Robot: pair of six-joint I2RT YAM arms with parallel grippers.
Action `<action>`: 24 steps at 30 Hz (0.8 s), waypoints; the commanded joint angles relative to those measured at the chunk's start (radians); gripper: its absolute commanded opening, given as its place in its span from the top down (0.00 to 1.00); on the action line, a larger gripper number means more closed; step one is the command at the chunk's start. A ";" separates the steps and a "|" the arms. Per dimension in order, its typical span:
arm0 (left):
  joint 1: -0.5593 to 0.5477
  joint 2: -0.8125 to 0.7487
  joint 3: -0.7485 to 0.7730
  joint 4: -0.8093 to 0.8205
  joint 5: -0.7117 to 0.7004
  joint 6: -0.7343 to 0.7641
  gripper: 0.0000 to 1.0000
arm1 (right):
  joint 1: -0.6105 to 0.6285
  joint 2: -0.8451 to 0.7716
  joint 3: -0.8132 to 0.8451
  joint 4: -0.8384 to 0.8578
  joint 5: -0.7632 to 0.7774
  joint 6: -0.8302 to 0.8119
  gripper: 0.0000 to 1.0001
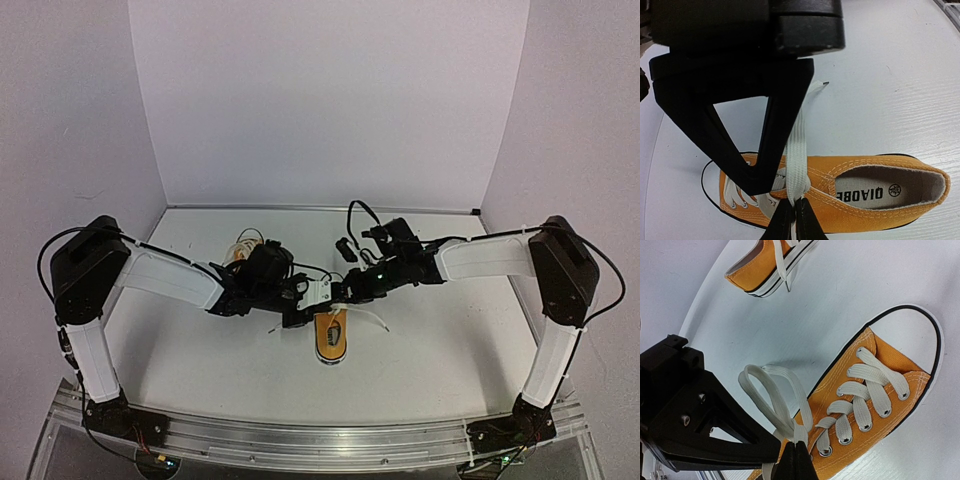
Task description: Tie the shoes
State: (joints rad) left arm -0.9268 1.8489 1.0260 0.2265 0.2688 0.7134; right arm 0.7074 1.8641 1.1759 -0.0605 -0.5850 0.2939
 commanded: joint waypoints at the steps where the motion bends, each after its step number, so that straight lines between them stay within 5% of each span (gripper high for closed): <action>1: 0.004 0.017 0.033 0.037 0.032 -0.041 0.97 | -0.005 -0.039 -0.001 0.027 -0.006 0.008 1.00; 24: 0.080 0.143 -0.034 0.417 0.217 -0.371 1.00 | -0.005 -0.065 -0.048 0.103 -0.042 0.062 1.00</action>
State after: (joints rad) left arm -0.8447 1.9700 1.0094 0.5303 0.4151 0.4065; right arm 0.7059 1.8359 1.1307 -0.0112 -0.6153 0.3380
